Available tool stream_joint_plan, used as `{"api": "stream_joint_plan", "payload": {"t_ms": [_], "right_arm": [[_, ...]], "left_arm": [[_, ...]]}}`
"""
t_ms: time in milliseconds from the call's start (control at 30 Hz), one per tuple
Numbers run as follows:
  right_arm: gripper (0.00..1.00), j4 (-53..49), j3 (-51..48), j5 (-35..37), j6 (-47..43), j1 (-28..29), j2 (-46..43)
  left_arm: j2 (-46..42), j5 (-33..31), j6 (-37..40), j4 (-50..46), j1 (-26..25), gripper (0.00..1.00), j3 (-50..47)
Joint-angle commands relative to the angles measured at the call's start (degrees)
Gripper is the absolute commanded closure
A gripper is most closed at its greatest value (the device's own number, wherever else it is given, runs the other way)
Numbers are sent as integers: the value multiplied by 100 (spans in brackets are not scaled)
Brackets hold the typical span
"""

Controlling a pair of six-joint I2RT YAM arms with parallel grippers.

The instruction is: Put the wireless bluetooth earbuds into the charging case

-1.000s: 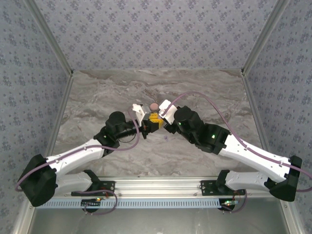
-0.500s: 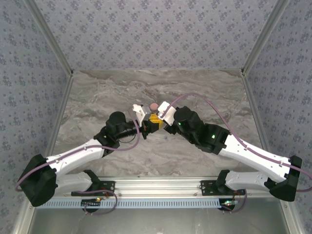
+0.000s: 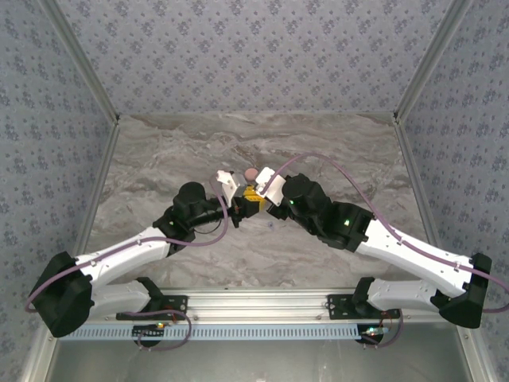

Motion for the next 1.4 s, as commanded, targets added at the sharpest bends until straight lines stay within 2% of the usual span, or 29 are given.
{"api": "stream_joint_plan", "payload": {"t_ms": [0,433,733,1067,1367], "right_arm": [[81,-168,162,83,-147,14,64],[81,-286,175,-582,-253,-17,81],[80,-495,307,-754,-255,-44,298],[79,-619,447,-1593,68,-407,268],[77,-644,451,-1885,98,-525,270]], "left_arm": [[-77,144,124,307,-36,100,220],[-134,128,149,274,-32,100,203],[-162,130,159,262,-31,100,183],[-242,124,67,613,-33,100,26],[-234,128,18,697,-34,100,24]]}}
